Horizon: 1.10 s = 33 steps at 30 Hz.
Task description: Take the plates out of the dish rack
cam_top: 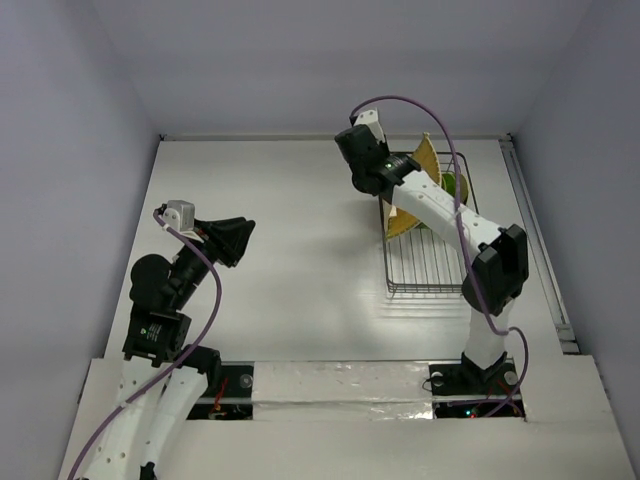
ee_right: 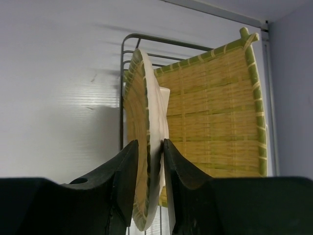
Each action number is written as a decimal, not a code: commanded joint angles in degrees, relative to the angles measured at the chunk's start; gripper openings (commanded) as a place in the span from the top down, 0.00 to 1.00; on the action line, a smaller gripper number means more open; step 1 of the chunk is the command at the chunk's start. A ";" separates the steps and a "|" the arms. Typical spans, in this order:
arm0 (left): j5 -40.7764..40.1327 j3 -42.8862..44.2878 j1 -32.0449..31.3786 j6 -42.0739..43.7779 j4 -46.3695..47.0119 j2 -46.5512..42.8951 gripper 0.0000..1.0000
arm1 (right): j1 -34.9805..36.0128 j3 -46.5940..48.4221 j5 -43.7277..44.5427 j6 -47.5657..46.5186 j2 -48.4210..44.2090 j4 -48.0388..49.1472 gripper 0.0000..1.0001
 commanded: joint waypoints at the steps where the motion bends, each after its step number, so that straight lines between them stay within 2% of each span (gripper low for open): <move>1: 0.21 2.96 -0.21 0.41 1.83 -0.73 0.74 | 0.72 4.23 6.79 -1.80 1.06 -2.68 0.71; 7: 0.03 2.96 -0.21 0.50 1.74 -0.73 0.72 | 1.86 5.64 10.83 -3.55 1.24 -1.36 0.88; 13: 0.12 2.96 -0.21 0.50 1.83 -0.46 0.70 | 3.61 6.78 15.06 -7.68 -0.95 2.50 0.97; 20: -0.06 2.87 -0.21 0.58 1.83 -0.55 0.68 | 4.76 9.33 18.05 -13.14 -3.07 6.11 1.00; 33: -1.81 3.04 -0.74 0.58 1.12 -0.55 0.67 | 7.75 12.23 18.94 -14.11 -12.37 8.57 1.00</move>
